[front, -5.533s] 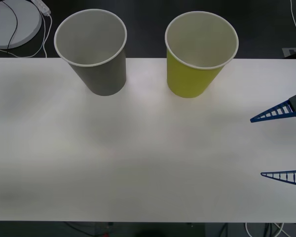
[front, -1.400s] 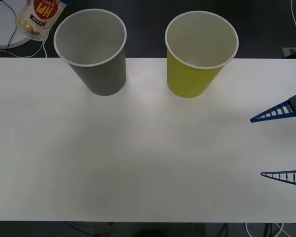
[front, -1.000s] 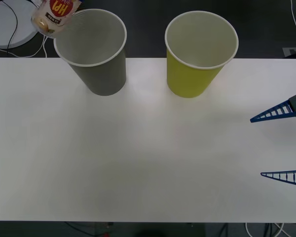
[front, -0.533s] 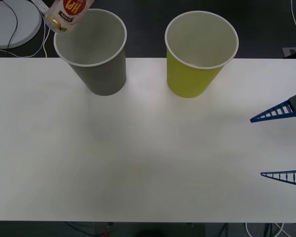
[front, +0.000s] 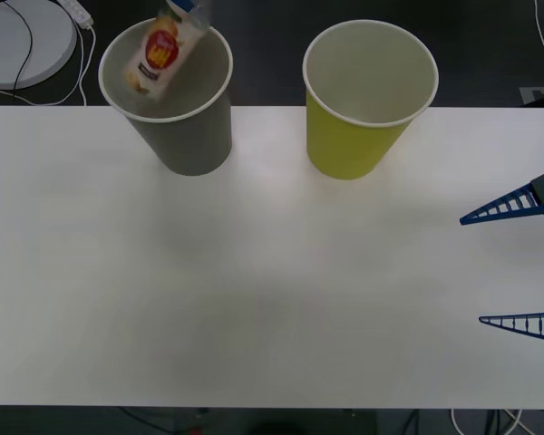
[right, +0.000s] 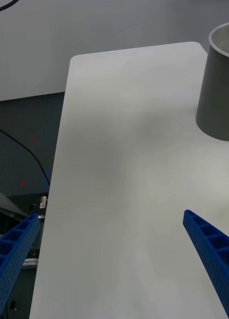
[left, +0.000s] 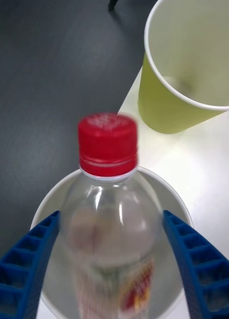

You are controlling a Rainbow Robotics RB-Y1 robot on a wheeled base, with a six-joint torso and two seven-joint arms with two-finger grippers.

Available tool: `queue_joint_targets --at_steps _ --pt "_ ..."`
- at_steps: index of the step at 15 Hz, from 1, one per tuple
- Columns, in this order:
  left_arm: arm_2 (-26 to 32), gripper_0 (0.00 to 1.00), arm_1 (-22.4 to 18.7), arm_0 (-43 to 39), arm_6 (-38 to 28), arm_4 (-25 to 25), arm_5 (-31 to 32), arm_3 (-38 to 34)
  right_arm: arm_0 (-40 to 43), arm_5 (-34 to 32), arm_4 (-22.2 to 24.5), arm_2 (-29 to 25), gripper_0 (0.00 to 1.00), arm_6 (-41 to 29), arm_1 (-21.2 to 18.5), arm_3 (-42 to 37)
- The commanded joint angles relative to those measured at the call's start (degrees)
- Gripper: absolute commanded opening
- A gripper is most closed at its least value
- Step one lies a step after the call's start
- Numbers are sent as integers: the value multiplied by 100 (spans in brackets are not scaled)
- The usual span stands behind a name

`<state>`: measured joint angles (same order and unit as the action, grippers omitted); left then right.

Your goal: Put the can into the green bin and the plastic bottle into the gray bin

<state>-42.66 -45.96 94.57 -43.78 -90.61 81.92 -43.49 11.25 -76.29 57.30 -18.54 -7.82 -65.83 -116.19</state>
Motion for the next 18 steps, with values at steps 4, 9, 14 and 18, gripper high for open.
queue_joint_targets --at_steps 4,9,14,18 --pt "3 100 0 0 19 -1 -1 -1 0 0 0 0 100 0 0 0" --pt "3 100 0 0 1 -1 -1 -1 0 0 0 0 100 0 0 0" --pt "-23 100 -36 0 37 52 -1 -10 0 0 0 0 100 0 0 0" --pt "-454 100 -352 0 98 430 -1 -291 0 0 0 0 100 0 0 0"
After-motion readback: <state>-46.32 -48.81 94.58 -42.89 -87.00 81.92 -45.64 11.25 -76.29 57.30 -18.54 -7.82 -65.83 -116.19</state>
